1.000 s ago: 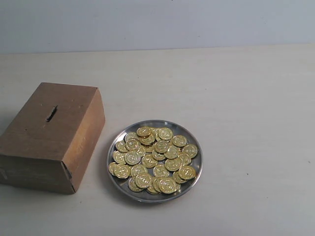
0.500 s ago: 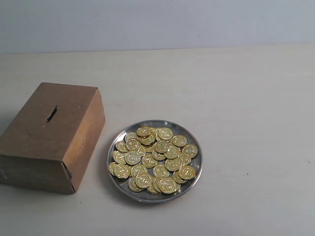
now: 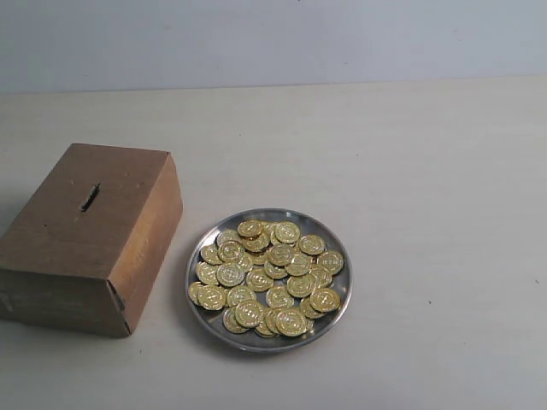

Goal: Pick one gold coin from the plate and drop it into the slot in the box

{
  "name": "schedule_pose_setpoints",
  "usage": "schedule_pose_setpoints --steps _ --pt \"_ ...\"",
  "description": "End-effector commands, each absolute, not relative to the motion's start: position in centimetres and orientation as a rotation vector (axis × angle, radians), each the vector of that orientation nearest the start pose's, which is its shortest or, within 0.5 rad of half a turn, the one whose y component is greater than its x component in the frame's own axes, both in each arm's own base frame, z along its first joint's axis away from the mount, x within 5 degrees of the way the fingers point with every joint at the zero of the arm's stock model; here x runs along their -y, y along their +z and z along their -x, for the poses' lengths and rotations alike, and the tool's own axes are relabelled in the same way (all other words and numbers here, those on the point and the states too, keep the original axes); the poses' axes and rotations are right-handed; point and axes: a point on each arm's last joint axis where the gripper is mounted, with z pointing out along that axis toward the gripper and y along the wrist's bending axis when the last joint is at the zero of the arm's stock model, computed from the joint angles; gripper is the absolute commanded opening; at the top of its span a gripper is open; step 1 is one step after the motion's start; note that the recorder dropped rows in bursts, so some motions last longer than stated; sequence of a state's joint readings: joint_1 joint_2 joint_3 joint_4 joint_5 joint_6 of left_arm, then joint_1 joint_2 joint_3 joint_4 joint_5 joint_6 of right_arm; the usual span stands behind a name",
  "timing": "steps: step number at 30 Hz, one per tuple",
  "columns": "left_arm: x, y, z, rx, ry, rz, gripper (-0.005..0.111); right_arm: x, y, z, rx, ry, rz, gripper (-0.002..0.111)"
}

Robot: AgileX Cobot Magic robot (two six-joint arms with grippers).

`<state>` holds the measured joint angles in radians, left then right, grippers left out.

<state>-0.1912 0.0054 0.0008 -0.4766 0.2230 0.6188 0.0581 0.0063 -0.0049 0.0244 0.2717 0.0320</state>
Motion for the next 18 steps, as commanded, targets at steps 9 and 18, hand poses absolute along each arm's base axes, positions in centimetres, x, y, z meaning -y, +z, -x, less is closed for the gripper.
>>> schedule_pose_setpoints --steps 9,18 --pt "1.0 18.5 -5.3 -1.790 -0.091 -0.160 0.000 -0.4 18.9 -5.5 -1.752 0.085 0.002 0.000" --pt "0.4 18.2 -5.3 -1.835 -0.071 -0.035 0.000 -0.4 18.9 -5.5 -1.752 0.085 0.002 0.000"
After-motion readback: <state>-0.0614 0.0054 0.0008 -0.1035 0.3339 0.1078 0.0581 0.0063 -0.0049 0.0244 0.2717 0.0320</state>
